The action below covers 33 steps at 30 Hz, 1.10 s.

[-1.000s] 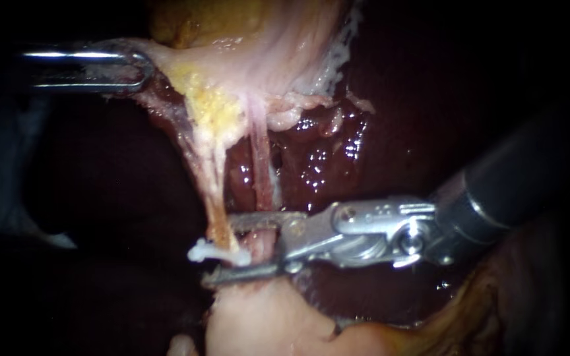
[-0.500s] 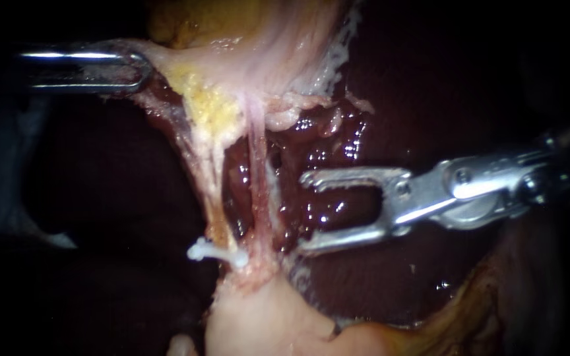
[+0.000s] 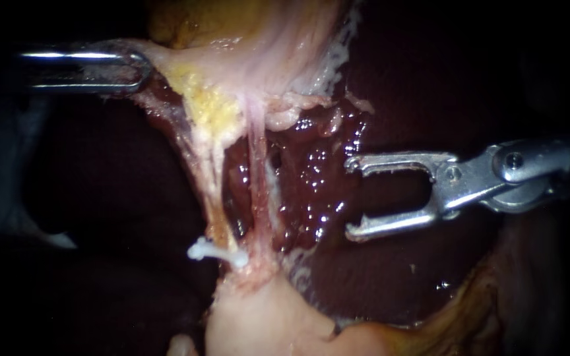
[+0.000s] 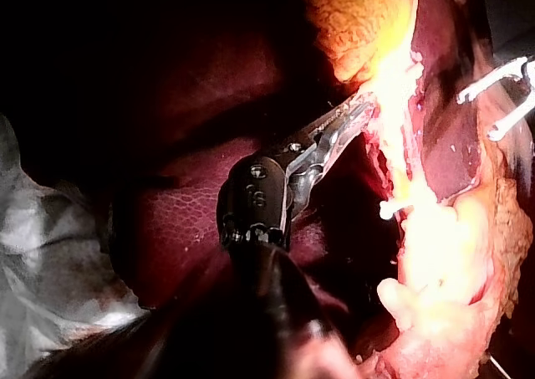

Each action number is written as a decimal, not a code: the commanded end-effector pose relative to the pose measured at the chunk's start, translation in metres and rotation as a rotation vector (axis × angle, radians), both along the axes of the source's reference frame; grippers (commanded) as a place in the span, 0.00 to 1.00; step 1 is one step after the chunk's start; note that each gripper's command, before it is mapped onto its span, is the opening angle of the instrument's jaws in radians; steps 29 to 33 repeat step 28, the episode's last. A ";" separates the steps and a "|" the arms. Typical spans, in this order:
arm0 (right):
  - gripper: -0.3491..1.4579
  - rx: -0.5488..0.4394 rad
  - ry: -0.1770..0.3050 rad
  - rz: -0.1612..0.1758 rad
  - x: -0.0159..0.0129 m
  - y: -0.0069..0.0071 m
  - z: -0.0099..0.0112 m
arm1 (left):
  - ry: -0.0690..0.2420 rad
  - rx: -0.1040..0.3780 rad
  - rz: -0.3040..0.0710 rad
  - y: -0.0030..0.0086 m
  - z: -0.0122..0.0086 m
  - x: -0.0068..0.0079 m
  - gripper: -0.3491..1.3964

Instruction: Going back first clip left tube

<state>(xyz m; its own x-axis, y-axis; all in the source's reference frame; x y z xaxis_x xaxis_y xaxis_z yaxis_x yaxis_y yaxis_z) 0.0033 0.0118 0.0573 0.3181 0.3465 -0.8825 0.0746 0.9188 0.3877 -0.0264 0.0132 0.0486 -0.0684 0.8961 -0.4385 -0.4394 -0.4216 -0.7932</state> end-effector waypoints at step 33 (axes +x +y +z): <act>0.47 0.000 0.001 -0.002 -0.0001 -0.0001 0.0000 | -0.005 -0.031 0.020 -0.0018 0.0049 -0.0042 0.00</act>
